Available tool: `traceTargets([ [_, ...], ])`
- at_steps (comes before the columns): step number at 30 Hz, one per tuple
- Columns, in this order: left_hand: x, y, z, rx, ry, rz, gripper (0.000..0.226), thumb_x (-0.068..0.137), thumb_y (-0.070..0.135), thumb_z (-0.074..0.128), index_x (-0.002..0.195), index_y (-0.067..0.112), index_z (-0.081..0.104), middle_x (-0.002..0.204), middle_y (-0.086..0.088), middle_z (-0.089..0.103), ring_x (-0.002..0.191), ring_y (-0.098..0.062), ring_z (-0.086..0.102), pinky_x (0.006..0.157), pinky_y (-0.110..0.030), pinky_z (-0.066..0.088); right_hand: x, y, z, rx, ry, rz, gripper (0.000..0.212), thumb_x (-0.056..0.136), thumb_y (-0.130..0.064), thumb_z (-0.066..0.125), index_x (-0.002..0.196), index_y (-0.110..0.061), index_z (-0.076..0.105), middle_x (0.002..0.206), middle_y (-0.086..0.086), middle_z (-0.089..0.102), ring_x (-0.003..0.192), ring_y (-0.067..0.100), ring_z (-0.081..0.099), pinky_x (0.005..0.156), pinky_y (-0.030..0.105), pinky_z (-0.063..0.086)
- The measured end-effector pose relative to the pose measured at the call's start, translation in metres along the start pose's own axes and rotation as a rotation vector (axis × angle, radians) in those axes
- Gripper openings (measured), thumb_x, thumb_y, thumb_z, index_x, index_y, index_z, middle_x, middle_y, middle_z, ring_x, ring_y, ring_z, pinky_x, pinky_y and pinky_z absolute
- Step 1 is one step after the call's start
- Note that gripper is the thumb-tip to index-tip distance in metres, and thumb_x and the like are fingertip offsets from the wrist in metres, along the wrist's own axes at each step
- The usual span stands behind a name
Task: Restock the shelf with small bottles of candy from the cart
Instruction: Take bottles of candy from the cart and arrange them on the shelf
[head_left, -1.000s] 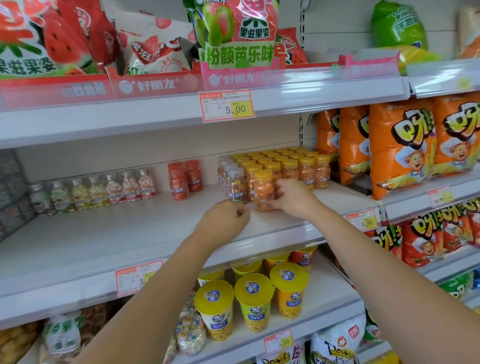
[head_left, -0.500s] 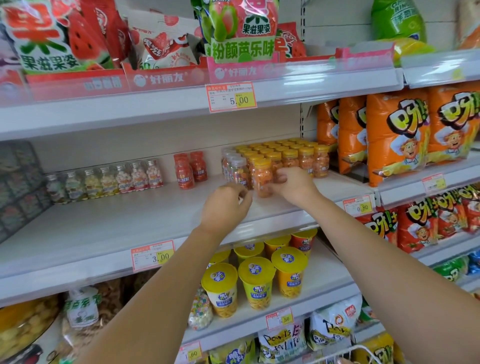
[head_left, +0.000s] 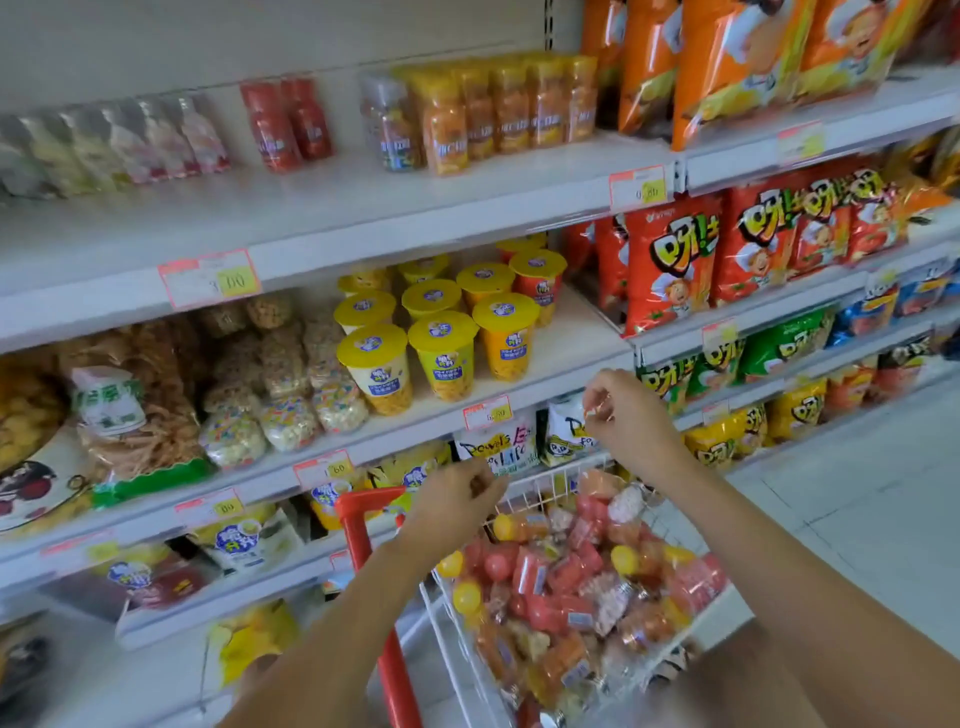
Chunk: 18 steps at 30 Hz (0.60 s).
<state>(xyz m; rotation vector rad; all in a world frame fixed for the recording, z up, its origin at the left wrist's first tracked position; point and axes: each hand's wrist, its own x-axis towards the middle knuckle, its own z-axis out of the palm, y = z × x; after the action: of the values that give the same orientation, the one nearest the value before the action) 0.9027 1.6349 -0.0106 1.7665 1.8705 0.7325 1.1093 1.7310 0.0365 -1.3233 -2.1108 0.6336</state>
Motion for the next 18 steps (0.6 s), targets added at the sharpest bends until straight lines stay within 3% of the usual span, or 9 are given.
traceTargets([
  [3,-0.011,-0.020,0.040,-0.065,-0.124,-0.242,0.010,0.089,0.017,0.054,0.086,0.010,0.061,0.080,-0.005,0.064,0.063,-0.013,0.052,0.060,-0.025,0.044,-0.027,0.055,0.037,-0.052,-0.193,0.209,0.018,0.086,-0.009,0.064,0.103,-0.011,0.057,0.103,0.003,0.058,0.093,0.021,0.057,0.077,0.026,0.044],
  [6,-0.019,-0.039,0.073,-0.031,-0.224,-0.370,0.013,0.089,0.012,0.052,0.099,0.017,0.058,0.094,-0.004,0.061,0.067,-0.012,0.052,0.058,-0.022,0.044,-0.053,0.093,0.074,-0.157,-0.386,0.312,0.043,0.089,-0.014,0.061,0.131,-0.015,0.050,0.117,0.004,0.062,0.097,0.021,0.063,0.082,0.033,0.052],
  [8,-0.023,-0.046,0.094,0.014,-0.276,-0.375,0.028,0.089,0.009,0.052,0.116,0.015,0.056,0.107,-0.009,0.060,0.074,-0.018,0.055,0.059,-0.025,0.044,-0.067,0.107,0.095,-0.211,-0.508,0.321,0.050,0.090,-0.007,0.057,0.138,-0.019,0.045,0.100,0.003,0.065,0.073,0.014,0.063,0.061,0.025,0.054],
  [9,-0.025,-0.046,0.103,0.057,-0.300,-0.347,0.035,0.089,0.007,0.052,0.123,0.010,0.053,0.111,-0.013,0.060,0.080,-0.023,0.057,0.061,-0.026,0.044,-0.072,0.111,0.104,-0.247,-0.559,0.323,0.051,0.091,-0.003,0.055,0.138,-0.019,0.045,0.088,0.000,0.062,0.061,0.009,0.056,0.049,0.019,0.048],
  [10,-0.026,-0.047,0.111,0.107,-0.317,-0.308,0.037,0.089,0.004,0.052,0.126,0.006,0.051,0.113,-0.016,0.060,0.088,-0.027,0.059,0.063,-0.027,0.042,-0.075,0.115,0.112,-0.273,-0.595,0.306,0.052,0.090,0.001,0.052,0.137,-0.020,0.046,0.085,-0.002,0.060,0.058,0.007,0.052,0.047,0.017,0.045],
  [13,-0.026,-0.048,0.125,0.158,-0.335,-0.270,0.043,0.087,-0.001,0.051,0.130,0.007,0.050,0.120,-0.014,0.060,0.102,-0.028,0.059,0.073,-0.026,0.041,-0.079,0.122,0.133,-0.319,-0.643,0.263,0.062,0.087,0.004,0.052,0.141,-0.026,0.042,0.118,0.006,0.062,0.088,0.015,0.061,0.072,0.023,0.054],
  [15,-0.017,-0.052,0.130,0.180,-0.338,-0.281,0.050,0.087,0.003,0.053,0.136,0.015,0.046,0.121,-0.008,0.061,0.100,-0.024,0.061,0.078,-0.026,0.048,-0.080,0.126,0.144,-0.320,-0.682,0.250,0.070,0.086,0.006,0.051,0.145,-0.027,0.035,0.140,0.009,0.048,0.101,0.020,0.060,0.079,0.025,0.054],
  [17,-0.004,-0.055,0.134,0.223,-0.354,-0.276,0.051,0.090,0.007,0.051,0.139,0.019,0.043,0.113,-0.008,0.063,0.082,-0.016,0.060,0.062,-0.019,0.049,-0.080,0.128,0.151,-0.419,-0.689,0.207,0.073,0.085,0.007,0.050,0.149,-0.021,0.026,0.153,0.010,0.028,0.122,0.027,0.050,0.096,0.031,0.048],
  [18,0.003,-0.056,0.137,0.234,-0.367,-0.270,0.052,0.091,0.006,0.050,0.140,0.018,0.040,0.108,-0.009,0.062,0.070,-0.011,0.054,0.051,-0.012,0.042,-0.079,0.129,0.154,-0.488,-0.686,0.183,0.074,0.086,0.007,0.049,0.150,-0.018,0.023,0.155,0.012,0.020,0.129,0.031,0.041,0.102,0.033,0.044],
])
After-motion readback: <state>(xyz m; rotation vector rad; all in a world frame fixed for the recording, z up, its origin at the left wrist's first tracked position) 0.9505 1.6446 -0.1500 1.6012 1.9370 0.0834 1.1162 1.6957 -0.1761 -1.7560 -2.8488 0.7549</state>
